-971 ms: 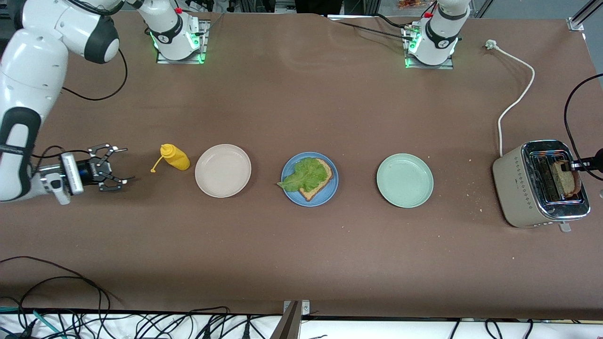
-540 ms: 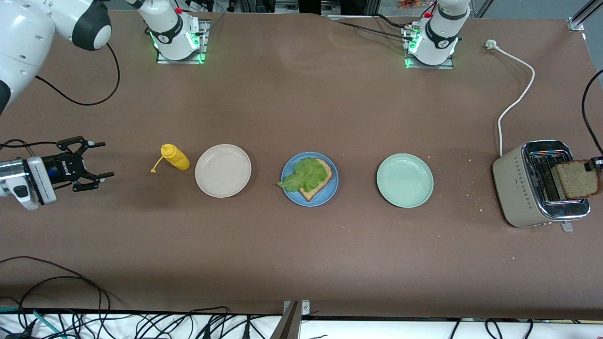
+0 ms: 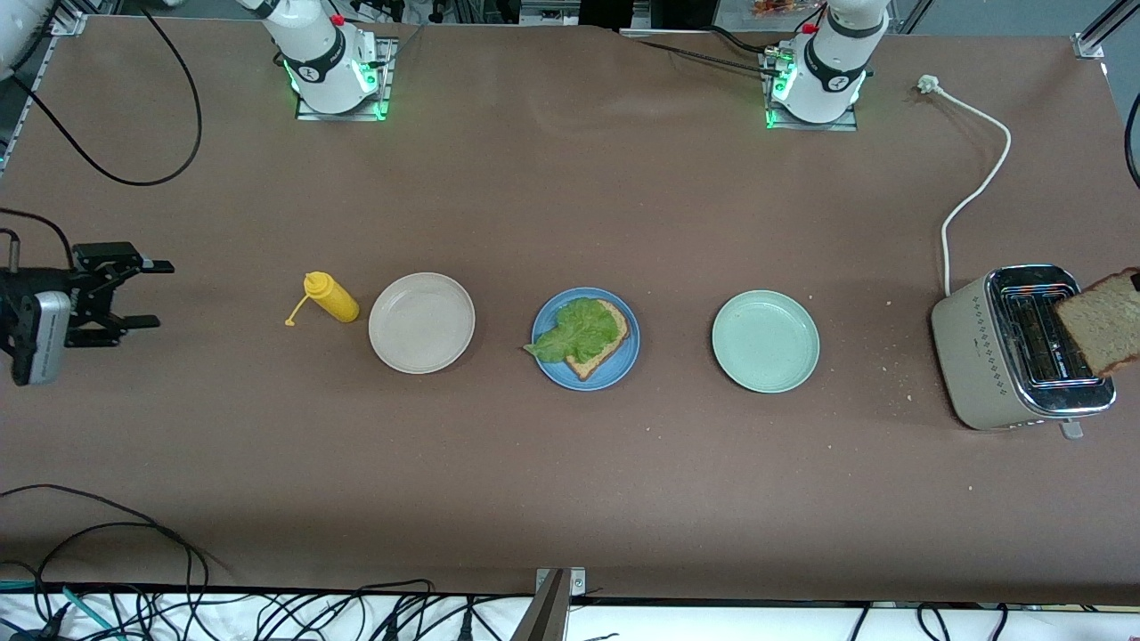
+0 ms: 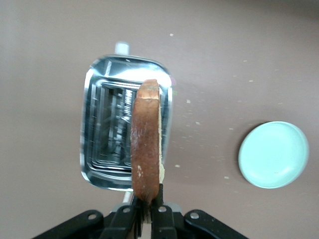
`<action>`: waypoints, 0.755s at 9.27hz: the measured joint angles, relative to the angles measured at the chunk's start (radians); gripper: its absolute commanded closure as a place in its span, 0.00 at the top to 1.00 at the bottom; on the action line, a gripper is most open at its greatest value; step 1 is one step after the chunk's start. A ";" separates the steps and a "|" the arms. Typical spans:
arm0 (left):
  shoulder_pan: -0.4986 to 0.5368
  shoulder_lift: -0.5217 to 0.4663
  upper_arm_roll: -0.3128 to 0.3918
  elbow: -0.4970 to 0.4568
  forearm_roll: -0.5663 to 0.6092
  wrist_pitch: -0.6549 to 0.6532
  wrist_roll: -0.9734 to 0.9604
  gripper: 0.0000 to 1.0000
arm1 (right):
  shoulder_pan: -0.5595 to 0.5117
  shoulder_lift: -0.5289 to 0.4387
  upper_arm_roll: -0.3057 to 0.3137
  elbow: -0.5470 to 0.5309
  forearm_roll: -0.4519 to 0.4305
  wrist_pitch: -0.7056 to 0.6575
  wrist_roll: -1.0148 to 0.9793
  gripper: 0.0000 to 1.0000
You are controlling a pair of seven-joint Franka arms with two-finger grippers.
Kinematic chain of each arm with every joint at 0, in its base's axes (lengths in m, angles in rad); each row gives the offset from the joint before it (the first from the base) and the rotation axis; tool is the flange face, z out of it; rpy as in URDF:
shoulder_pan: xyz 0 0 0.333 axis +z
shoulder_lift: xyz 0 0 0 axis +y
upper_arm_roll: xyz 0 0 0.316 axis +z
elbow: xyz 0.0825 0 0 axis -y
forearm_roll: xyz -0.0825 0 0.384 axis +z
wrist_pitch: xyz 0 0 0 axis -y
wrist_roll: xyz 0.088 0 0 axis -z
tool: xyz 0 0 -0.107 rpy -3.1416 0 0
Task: Make sandwich in blue plate with both arms
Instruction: 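Lift the toast out with the left gripper while the right gripper withdraws, then carry the toast with the left gripper over the blue plate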
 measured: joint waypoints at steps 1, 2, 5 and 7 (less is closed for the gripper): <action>0.000 -0.001 -0.036 0.000 -0.032 -0.015 -0.097 0.00 | -0.001 -0.085 0.047 -0.062 -0.097 0.051 0.129 1.00; -0.003 0.001 -0.087 -0.006 -0.061 -0.029 -0.215 0.00 | -0.001 -0.160 0.091 -0.112 -0.190 0.087 0.242 1.00; -0.010 0.005 -0.188 -0.056 -0.218 -0.039 -0.465 0.00 | -0.011 -0.335 0.235 -0.240 -0.476 0.225 0.541 1.00; -0.011 0.005 -0.249 -0.089 -0.322 -0.030 -0.577 0.00 | -0.011 -0.439 0.322 -0.340 -0.560 0.258 0.863 1.00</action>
